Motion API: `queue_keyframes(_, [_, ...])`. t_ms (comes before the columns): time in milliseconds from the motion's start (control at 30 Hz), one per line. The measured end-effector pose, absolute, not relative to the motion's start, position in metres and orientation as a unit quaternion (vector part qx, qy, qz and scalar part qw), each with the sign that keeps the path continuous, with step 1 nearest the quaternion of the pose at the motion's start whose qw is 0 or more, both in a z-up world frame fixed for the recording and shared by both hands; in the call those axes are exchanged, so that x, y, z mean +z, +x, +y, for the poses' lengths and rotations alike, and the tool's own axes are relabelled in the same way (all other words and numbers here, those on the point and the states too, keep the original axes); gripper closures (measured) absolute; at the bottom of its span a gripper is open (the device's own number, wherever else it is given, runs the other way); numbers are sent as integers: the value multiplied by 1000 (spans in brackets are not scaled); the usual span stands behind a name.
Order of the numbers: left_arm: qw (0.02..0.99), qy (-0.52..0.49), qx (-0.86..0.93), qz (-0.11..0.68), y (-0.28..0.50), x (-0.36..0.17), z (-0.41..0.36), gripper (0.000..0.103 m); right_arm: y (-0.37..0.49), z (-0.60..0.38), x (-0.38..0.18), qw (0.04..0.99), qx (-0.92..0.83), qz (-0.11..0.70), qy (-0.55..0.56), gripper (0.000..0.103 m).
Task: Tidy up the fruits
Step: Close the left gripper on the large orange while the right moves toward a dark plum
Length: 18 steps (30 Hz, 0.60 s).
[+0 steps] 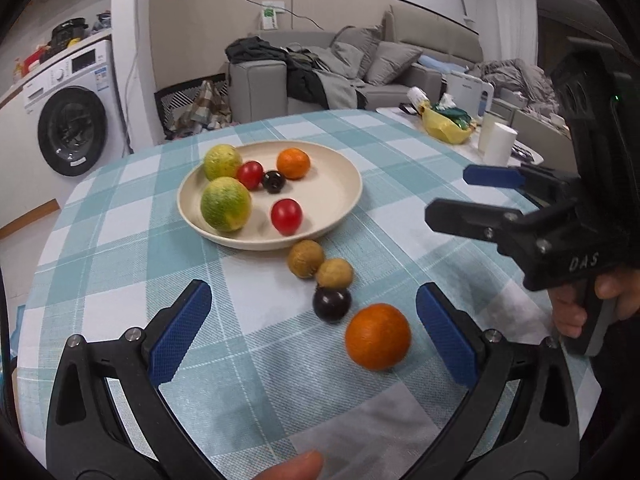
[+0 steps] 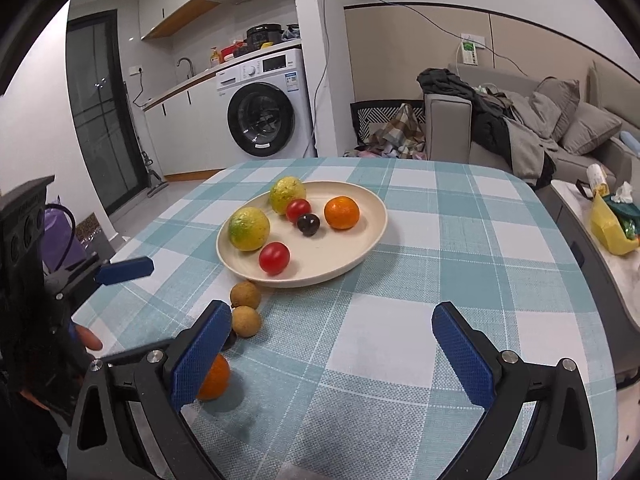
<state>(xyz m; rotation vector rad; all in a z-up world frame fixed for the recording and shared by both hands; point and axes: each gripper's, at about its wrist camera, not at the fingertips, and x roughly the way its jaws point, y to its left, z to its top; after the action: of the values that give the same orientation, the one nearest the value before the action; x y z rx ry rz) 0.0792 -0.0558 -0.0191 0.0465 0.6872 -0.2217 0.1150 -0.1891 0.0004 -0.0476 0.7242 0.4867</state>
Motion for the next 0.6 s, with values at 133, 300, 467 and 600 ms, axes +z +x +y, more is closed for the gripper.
queue_keyframes(133, [926,34,-125,355,80,-25,-64,2,116,-189,-1,902,237,361,-23,0])
queue_keyframes(300, [913,38,-147,380,82,-31,-71,15,116,-186,-5,894,245,374,-25,0])
queue_keyframes(467, [894,44,-175,410,81,-41,-80,35,115,-183,-6,889,254,379,-26,0])
queue_keyframes(600, [888,49,-187,418,81,-45,-85,60,115,-181,-8,886,259,384,-26,0])
